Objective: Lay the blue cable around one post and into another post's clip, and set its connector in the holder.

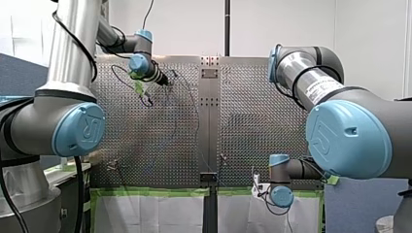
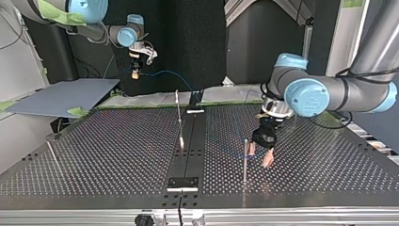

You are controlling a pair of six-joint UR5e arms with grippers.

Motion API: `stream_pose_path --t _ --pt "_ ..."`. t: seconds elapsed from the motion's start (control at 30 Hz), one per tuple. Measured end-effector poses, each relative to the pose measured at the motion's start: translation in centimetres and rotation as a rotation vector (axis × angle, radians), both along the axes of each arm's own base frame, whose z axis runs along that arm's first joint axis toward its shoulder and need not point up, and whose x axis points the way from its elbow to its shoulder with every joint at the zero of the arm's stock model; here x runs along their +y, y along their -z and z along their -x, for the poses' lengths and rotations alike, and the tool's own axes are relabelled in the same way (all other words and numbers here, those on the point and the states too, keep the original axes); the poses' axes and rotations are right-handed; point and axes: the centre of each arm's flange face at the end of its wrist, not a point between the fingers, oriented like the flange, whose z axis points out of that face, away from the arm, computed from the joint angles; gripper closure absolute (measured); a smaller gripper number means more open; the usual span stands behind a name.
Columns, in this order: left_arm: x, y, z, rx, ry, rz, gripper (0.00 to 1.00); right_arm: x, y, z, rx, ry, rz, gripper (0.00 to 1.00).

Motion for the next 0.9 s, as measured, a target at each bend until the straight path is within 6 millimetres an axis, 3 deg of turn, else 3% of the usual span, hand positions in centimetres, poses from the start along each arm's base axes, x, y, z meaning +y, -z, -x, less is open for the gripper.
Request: stream_pose_path --t 0.5,0.9 --pt "-0.4 -0.5 2.1 0.027 0.009 0.136 0.00 0.1 0.0 -0.1 0.001 -0.001 -0.003 0.95" --pt "0.9 -1.9 5.2 0.039 -0.071 0.237 0.00 0.0 0.0 -0.1 -0.002 -0.003 -0.002 0.95"
